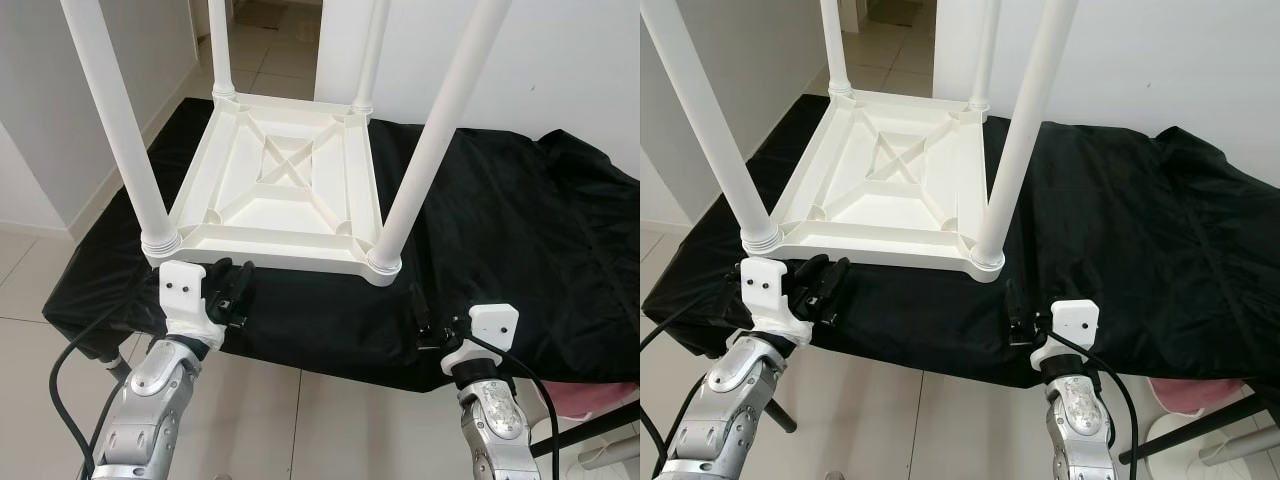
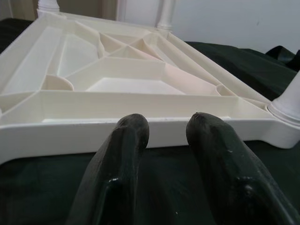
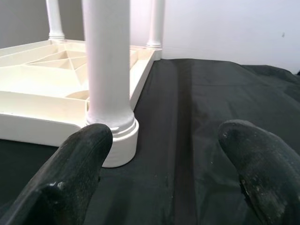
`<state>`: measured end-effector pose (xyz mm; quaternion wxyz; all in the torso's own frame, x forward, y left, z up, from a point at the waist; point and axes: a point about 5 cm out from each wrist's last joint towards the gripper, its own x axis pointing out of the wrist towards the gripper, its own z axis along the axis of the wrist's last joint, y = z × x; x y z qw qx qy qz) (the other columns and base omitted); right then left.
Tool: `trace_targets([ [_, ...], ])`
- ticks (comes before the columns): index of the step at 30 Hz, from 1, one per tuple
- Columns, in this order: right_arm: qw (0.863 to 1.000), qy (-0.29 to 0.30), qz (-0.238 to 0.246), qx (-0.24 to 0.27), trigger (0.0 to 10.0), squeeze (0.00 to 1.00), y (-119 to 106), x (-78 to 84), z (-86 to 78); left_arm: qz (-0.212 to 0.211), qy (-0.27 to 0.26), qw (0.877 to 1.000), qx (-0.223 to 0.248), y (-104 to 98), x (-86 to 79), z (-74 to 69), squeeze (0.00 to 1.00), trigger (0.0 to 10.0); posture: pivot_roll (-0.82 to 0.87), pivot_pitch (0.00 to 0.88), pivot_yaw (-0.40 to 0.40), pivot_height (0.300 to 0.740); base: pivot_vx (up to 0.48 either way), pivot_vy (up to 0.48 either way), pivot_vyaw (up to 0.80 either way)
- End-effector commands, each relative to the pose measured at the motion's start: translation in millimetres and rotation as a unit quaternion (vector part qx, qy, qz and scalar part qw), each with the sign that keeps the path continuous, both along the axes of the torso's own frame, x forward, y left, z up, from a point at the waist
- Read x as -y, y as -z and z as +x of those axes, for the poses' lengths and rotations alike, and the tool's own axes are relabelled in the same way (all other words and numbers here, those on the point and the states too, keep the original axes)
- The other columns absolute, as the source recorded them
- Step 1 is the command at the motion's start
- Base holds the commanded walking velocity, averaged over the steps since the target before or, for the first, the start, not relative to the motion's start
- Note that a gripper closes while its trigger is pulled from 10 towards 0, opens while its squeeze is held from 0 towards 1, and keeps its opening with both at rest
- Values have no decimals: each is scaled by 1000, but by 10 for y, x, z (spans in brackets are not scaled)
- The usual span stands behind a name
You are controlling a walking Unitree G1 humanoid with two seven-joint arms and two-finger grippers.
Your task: Building children table
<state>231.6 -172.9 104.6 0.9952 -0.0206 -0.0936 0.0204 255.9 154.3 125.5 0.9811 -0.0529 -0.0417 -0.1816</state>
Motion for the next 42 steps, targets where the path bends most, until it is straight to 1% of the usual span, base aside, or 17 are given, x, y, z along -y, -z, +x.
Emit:
trace_targets([
  [1,1000,-8,3,-2,10000,0,-6,-23,18,6,28,1000,-4,-20,53,-3,0,10000,-7,0,-79,740,0,0,0],
  [6,1000,-17,1,-2,10000,0,-11,-33,50,13,35,999,-12,-6,52,-18,0,10000,-1,0,-76,740,0,0,0],
  [14,1000,-26,2,-2,10000,0,-6,-53,64,7,40,999,-24,4,45,-51,0,10000,8,0,-65,740,0,0,0],
  [20,999,-33,2,3,10000,0,-39,-93,144,25,59,998,-18,-3,103,-83,0,10000,16,0,-68,740,0,0,0],
  [21,999,-33,2,3,10000,0,-39,-93,144,25,59,998,-18,-3,103,-83,0,10000,16,0,-68,740,0,0,0],
  [25,1000,-25,0,5,10000,0,-76,-96,215,29,92,995,-18,-18,170,-124,0,10000,17,0,-69,740,0,0,0],
  [27,1000,-25,0,5,10000,0,-76,-96,215,29,92,995,-18,-18,170,-124,0,10000,17,0,-69,740,0,0,0],
  [30,1000,-21,-1,12,10000,0,-157,-139,310,19,126,992,-21,-37,249,-166,0,10000,14,0,-67,740,0,0,0],
  [31,1000,-21,-1,12,10000,0,-157,-139,310,19,126,992,-21,-37,249,-166,0,10000,14,0,-67,740,0,0,0],
  [34,1000,-22,2,17,10000,0,-206,-167,390,14,139,990,-14,-74,312,-160,0,10000,8,0,-67,740,0,0,0],
  [39,1000,-23,2,18,10000,0,-211,-173,408,13,141,990,-13,-84,326,-157,0,10000,8,0,-66,740,0,0,0],
  [40,1000,-24,3,19,10000,0,-225,-183,449,12,144,989,-10,-100,347,-156,0,10000,12,0,-69,740,0,0,0],
  [41,1000,-24,3,19,10000,0,-225,-183,449,12,144,989,-10,-100,347,-156,0,10000,12,0,-69,740,0,0,0],
  [42,1000,-24,1,20,10000,0,-261,-189,524,9,148,989,-7,-122,374,-166,0,10000,24,0,-79,740,0,0,0],
])
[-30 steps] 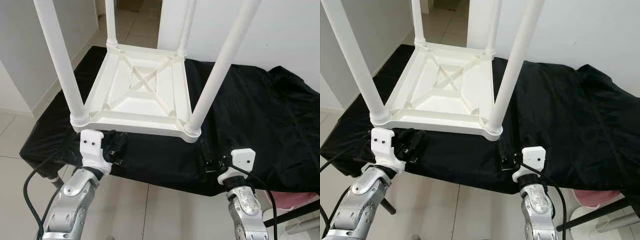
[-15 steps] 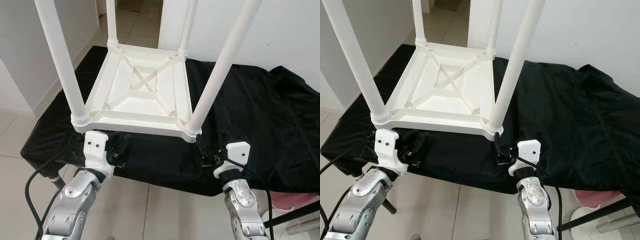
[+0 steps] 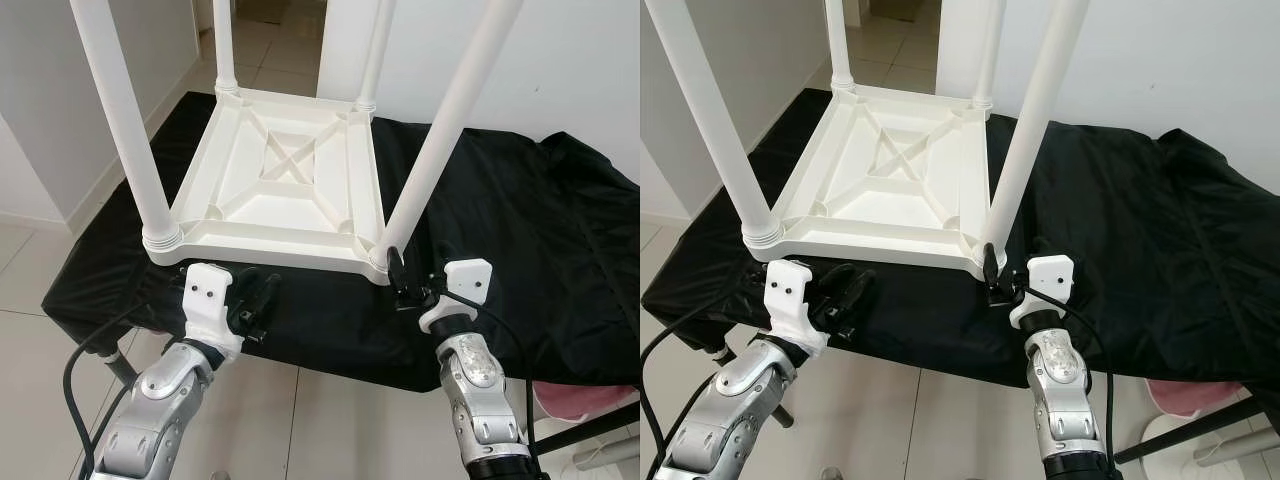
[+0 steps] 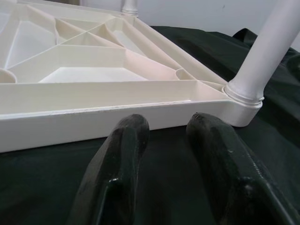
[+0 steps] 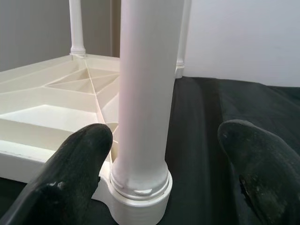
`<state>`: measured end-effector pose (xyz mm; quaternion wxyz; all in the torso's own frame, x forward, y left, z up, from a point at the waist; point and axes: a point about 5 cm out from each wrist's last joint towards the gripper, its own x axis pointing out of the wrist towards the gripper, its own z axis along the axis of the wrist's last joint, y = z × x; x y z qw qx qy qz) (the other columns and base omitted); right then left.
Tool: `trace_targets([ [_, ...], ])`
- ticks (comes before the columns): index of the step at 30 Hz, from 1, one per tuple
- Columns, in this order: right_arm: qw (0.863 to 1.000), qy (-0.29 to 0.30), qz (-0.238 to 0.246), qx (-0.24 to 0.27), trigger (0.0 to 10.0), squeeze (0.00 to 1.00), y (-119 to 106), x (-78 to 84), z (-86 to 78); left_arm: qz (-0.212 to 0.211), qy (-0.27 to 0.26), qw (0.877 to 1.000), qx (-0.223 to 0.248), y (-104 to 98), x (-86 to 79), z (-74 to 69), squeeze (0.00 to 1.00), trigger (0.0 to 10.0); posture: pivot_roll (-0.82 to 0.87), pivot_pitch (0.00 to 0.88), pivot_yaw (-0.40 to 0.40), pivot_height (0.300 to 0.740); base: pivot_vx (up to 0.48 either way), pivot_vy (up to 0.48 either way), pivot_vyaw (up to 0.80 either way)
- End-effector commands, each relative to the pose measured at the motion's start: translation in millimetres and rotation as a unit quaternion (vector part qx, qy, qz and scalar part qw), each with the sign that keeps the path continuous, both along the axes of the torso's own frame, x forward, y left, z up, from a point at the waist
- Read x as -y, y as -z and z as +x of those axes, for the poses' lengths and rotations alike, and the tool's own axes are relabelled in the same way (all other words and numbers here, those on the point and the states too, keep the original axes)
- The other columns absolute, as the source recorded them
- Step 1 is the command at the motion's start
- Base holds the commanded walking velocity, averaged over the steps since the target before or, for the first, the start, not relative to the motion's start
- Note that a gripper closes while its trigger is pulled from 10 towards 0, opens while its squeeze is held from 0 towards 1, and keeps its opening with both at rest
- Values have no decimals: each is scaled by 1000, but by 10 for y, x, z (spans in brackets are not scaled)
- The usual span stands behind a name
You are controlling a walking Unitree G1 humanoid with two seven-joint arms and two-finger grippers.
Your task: Building children table
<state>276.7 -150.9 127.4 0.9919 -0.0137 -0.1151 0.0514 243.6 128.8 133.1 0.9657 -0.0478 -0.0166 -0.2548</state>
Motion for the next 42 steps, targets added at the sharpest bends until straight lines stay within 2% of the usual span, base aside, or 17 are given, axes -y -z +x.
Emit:
trace_targets([
  [1,1000,8,-3,-1,10000,0,-33,31,73,-5,73,997,11,-47,119,-42,0,10000,24,0,-79,740,0,0,0],
  [4,1000,12,-10,2,10000,0,-102,7,211,-11,79,997,13,-77,169,-71,0,10000,31,0,-92,740,0,0,0],
  [7,1000,12,-10,2,10000,0,-107,-2,226,-12,81,997,12,-79,182,-78,0,10000,31,0,-92,740,0,0,0],
  [10,1000,10,-8,6,10000,0,-192,-91,339,-16,85,996,13,-103,217,-62,0,10000,36,0,-99,740,0,0,0],
  [18,999,14,-9,31,10000,0,-391,-195,504,-21,86,996,14,-122,255,-46,0,10000,33,0,-98,740,0,0,0],
  [23,999,17,-8,37,10000,0,-433,-206,525,-21,89,996,12,-118,258,-54,0,10000,33,0,-97,740,0,0,0],
  [28,997,40,1,69,10000,0,-658,-220,579,-21,90,996,6,-108,258,-76,0,10000,34,0,-94,740,0,0,0],
  [36,996,45,2,76,10000,0,-696,-219,584,-21,90,996,6,-107,257,-75,0,10000,34,0,-95,740,0,0,0],
  [37,995,49,7,86,10000,0,-767,-218,586,-22,90,996,3,-102,259,-83,0,10000,35,0,-94,740,0,0,0],
  [38,995,53,11,87,8235,0,-798,-216,596,-22,90,996,1,-96,260,-89,0,10000,33,0,-93,740,0,0,0],
  [39,995,55,12,87,2627,0,-813,-216,602,-23,90,996,0,-92,259,-91,0,10000,33,0,-94,740,0,0,0],
  [40,995,55,12,87,2627,0,-813,-216,602,-23,90,996,0,-92,259,-91,0,10000,33,0,-94,740,0,0,0],
  [41,995,57,15,86,0,0,-817,-214,606,-23,90,996,-1,-89,258,-90,0,10000,33,0,-94,740,0,0,0],
  [42,995,57,15,86,0,0,-817,-214,606,-23,90,996,-1,-89,258,-90,0,10000,33,0,-94,740,0,0,0],
])
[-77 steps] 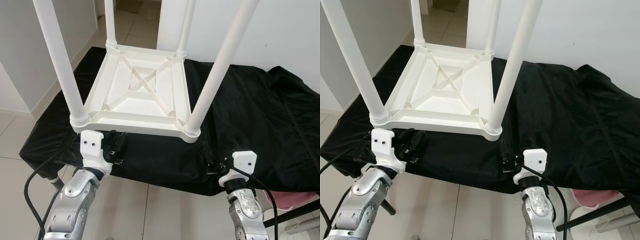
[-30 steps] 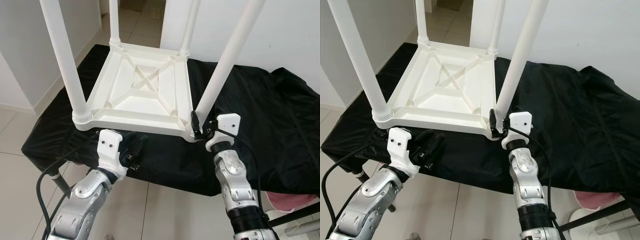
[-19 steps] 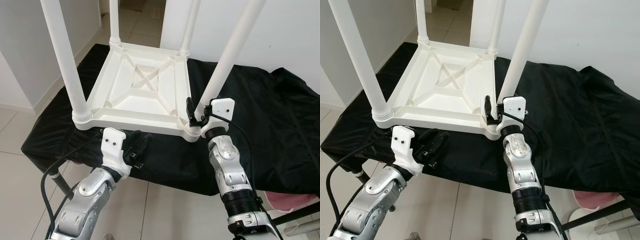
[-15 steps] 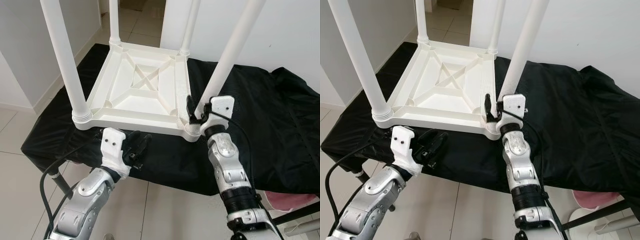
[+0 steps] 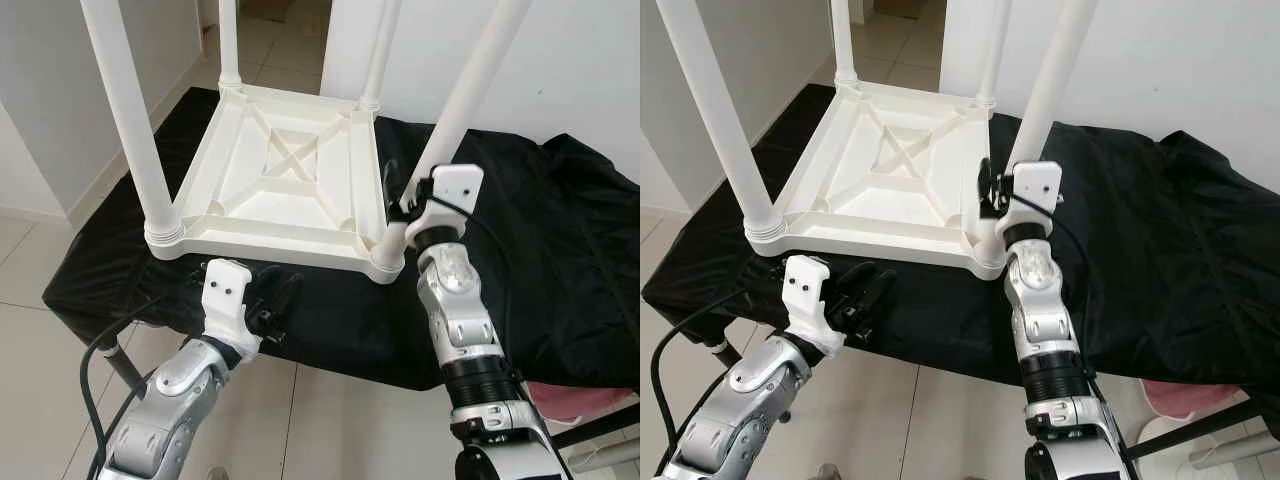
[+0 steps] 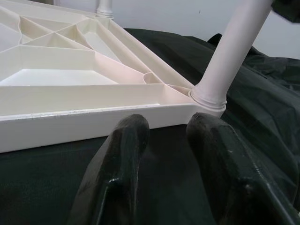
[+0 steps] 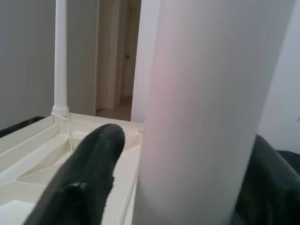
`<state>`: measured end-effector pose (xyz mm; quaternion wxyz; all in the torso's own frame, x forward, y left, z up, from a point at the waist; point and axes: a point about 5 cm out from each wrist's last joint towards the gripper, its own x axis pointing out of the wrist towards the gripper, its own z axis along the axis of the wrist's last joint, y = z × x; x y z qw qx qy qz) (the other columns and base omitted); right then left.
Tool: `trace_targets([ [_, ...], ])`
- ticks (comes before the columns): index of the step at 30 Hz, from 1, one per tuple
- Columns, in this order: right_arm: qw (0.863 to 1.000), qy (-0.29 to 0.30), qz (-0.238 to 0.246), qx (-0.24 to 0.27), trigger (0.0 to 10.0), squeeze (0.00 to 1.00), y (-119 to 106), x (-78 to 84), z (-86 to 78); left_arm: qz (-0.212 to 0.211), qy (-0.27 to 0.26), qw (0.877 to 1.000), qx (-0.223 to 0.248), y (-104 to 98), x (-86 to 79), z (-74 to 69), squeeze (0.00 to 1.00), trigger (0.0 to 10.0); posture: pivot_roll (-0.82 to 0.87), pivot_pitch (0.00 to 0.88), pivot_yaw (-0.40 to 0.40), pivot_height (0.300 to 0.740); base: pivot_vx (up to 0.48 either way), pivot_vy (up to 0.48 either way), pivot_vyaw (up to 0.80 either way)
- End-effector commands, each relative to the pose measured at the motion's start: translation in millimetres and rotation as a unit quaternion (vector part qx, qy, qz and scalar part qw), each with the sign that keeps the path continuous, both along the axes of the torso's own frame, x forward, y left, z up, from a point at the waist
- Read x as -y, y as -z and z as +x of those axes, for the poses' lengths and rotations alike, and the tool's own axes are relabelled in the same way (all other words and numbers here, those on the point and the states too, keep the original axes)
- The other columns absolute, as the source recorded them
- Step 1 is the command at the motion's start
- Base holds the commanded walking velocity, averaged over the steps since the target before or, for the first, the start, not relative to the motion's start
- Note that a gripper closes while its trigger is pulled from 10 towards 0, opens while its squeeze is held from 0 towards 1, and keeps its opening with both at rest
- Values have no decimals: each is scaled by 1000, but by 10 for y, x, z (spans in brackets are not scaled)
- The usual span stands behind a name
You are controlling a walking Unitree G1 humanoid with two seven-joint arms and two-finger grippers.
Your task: Building children table
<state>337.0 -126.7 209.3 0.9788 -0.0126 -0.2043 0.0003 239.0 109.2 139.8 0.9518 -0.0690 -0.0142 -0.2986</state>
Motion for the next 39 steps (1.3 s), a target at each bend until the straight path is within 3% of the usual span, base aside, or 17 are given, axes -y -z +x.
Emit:
trace_targets([
  [1,1000,8,5,-7,0,0,7,28,7,-4,43,999,5,-21,60,-43,0,10000,33,0,-94,740,0,0,0],
  [5,1000,7,16,-11,0,0,5,21,12,-4,47,999,0,-8,64,-52,0,10000,31,0,-95,740,0,0,0],
  [6,1000,6,20,-14,10000,0,2,14,15,-4,51,999,-4,3,72,-61,0,10000,32,0,-95,740,0,0,0],
  [13,999,4,34,-21,10000,0,-6,-2,14,0,60,998,-11,25,90,-81,0,10000,32,0,-94,740,0,0,0],
  [16,995,1,90,-33,10000,0,-11,-16,8,4,65,998,-16,45,89,-90,0,10000,31,0,-90,740,0,0,0],
  [22,991,-5,128,-42,10000,0,-7,-22,4,6,69,997,-21,61,88,-99,0,10000,30,0,-89,740,0,0,0],
  [24,978,-23,202,-47,10000,0,-16,-19,-7,12,78,996,-29,96,92,-121,0,10000,28,0,-88,740,0,0,0],
  [25,978,-23,202,-47,10000,0,-16,-19,-7,12,78,996,-29,96,92,-121,0,10000,28,0,-88,740,0,0,0],
  [27,962,-38,266,-53,10000,0,-23,9,-14,22,86,995,-43,162,97,-142,0,10000,26,0,-87,740,0,0,0],
  [30,955,-42,288,-55,10000,0,-28,32,-17,35,89,994,-49,207,90,-154,0,10000,25,0,-86,740,0,0,0],
  [37,944,-50,321,-48,10000,0,-57,86,-47,53,55,994,-79,359,-113,-79,0,10000,13,0,-76,740,0,0,0],
  [39,937,-59,341,-42,10000,0,-72,104,-88,67,16,994,-85,394,-324,35,0,10000,9,0,-73,740,0,0,0],
])
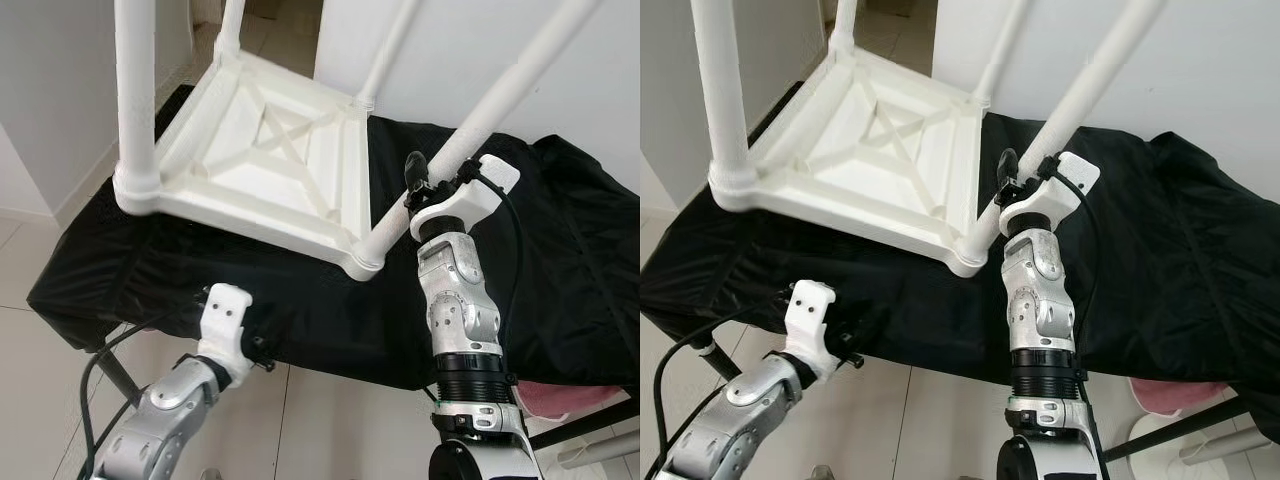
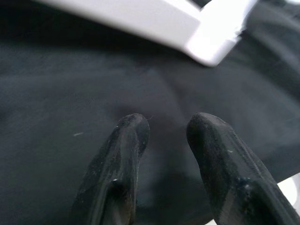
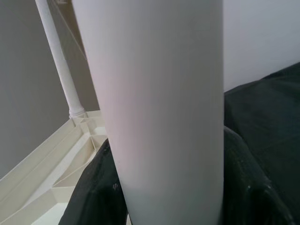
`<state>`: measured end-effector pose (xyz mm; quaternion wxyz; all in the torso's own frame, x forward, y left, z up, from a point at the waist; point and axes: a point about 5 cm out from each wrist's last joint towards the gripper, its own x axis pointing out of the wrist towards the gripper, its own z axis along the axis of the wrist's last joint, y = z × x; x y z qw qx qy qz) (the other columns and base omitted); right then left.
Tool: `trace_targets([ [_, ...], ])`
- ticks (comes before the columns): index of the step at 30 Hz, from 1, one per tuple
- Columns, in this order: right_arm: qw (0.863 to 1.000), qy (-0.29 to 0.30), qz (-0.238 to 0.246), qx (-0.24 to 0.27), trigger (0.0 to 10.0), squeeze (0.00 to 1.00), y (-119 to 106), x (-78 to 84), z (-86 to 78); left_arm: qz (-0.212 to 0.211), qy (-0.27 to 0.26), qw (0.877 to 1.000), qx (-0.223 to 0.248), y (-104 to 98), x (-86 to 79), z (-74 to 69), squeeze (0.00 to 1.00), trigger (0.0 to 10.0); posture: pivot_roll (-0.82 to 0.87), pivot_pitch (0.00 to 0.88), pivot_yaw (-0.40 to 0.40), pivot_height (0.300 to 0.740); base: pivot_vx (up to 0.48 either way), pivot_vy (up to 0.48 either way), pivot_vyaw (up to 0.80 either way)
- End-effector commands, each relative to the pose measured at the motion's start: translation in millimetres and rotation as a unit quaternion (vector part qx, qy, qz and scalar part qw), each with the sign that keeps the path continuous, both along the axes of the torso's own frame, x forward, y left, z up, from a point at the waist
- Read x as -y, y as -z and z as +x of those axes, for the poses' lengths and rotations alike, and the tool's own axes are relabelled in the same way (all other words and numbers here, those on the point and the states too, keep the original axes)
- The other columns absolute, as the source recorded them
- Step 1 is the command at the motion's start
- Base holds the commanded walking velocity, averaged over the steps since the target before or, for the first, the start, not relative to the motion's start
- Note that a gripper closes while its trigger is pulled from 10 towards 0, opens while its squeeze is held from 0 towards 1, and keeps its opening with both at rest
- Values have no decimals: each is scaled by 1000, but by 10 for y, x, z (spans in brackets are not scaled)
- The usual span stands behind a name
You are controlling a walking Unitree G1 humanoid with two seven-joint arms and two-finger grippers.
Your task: Building children table
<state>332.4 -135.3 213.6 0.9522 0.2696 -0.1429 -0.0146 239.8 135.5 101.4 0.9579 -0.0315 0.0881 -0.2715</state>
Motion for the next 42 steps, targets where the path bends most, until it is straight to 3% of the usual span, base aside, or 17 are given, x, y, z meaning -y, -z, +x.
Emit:
trace_targets([
  [1,998,-10,67,13,10000,0,-29,18,-42,-2,37,999,1,10,-61,27,0,10000,9,0,-73,740,0,0,0],
  [3,997,-12,73,14,10000,0,-34,22,-57,2,23,1000,-1,14,-133,65,0,10000,6,0,-70,740,0,0,0],
  [6,993,-27,116,17,10000,0,-20,63,-133,21,-50,998,13,-86,-496,351,0,10000,-1,0,-63,740,0,0,0],
  [9,991,-31,128,17,10000,0,-2,84,-167,32,-87,996,19,-147,-661,506,0,10000,-4,0,-58,740,0,0,0],
  [11,989,-32,145,12,10000,0,51,137,-239,67,-160,985,20,-274,-960,838,0,10000,-10,0,-48,740,0,0,0],
  [12,989,-32,145,12,10000,0,51,137,-239,67,-160,985,20,-274,-960,838,0,10000,-10,0,-48,740,0,0,0],
  [15,986,-33,163,5,10000,0,118,184,-330,113,-239,964,-3,-419,-1174,1166,0,10000,-25,0,-31,740,0,0,0],
  [19,984,-38,173,1,10000,0,154,193,-369,104,-259,960,-4,-507,-1179,1270,0,10000,-31,1,-22,740,0,0,0],
  [24,976,-59,209,-8,10000,0,263,207,-476,71,-273,959,5,-729,-1038,1472,0,10000,-41,6,-6,740,0,0,0],
  [26,969,-72,235,-17,10000,0,376,212,-548,6,-236,971,32,-1023,-730,1629,0,10000,-46,9,7,740,0,0,0],
  [27,969,-72,235,-17,10000,0,376,212,-548,6,-236,971,32,-1023,-730,1629,0,10000,-46,9,7,740,0,0,0],
  [28,964,-78,253,-26,10000,0,468,225,-593,-31,-197,979,52,-1234,-493,1719,0,10000,-46,13,10,740,0,0,0],
  [31,962,-78,260,-30,10000,0,518,240,-613,-45,-176,981,61,-1327,-378,1750,0,10000,-44,12,9,740,0,0,0],
  [35,953,-82,286,-48,10000,0,741,295,-655,-96,-108,984,105,-1711,-2,1790,0,10000,-39,15,7,740,0,0,0],
  [37,953,-83,287,-49,10000,0,747,297,-656,-98,-105,984,106,-1727,15,1793,0,10000,-39,15,7,740,0,0,0],
  [39,949,-90,296,-59,10000,0,852,305,-623,-117,-58,984,124,-1898,230,1767,0,10000,-30,18,-1,740,0,0,0],
  [42,947,-91,300,-63,10000,0,895,306,-606,-124,-41,983,130,-1957,311,1749,0,10000,-30,18,-1,740,0,0,0],
])
